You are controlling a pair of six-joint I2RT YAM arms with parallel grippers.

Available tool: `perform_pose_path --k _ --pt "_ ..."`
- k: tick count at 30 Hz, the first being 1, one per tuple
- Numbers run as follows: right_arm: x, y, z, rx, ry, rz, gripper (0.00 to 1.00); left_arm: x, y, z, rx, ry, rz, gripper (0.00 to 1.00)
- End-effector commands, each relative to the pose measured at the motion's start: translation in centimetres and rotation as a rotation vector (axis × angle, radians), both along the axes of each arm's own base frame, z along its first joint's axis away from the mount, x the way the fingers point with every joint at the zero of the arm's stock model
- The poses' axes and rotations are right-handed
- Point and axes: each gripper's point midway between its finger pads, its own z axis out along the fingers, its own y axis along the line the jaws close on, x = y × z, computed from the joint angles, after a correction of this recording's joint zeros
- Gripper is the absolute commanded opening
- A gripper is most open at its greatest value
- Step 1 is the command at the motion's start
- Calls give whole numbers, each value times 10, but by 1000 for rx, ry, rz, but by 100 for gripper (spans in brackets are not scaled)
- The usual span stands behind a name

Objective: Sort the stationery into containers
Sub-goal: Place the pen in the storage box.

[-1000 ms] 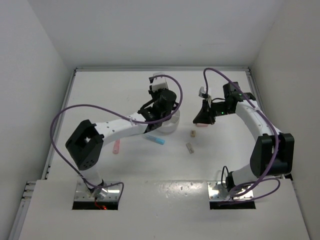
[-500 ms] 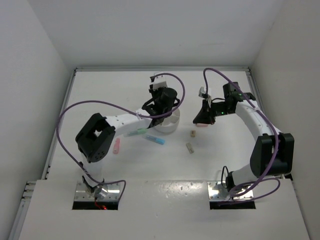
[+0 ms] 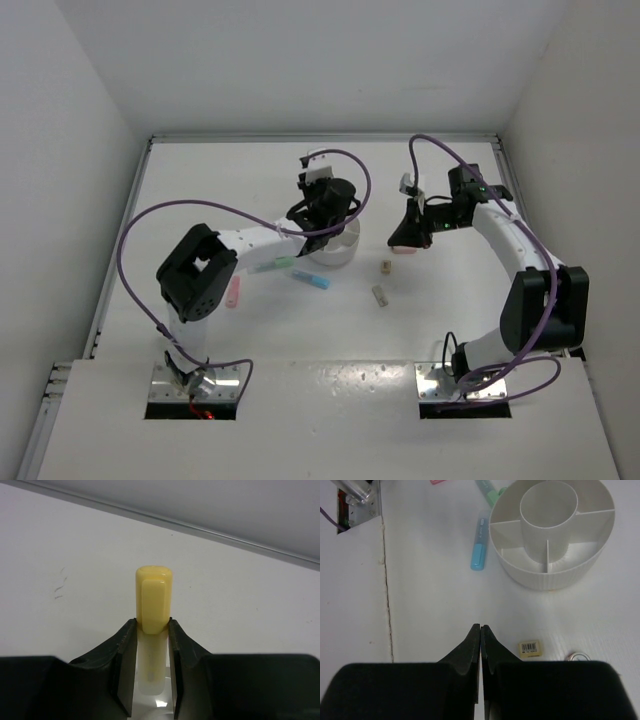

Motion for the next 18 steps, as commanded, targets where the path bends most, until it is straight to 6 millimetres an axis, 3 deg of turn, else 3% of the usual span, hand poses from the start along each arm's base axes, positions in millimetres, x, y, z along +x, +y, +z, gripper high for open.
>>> perform_pose_path --k 1,18 --pt "-1 2 2 29 -10 15 0 2 5 -3 -42 -13 27 0" --pt "0 1 0 17 -16 23 0 -3 3 -36 -3 43 36 0"
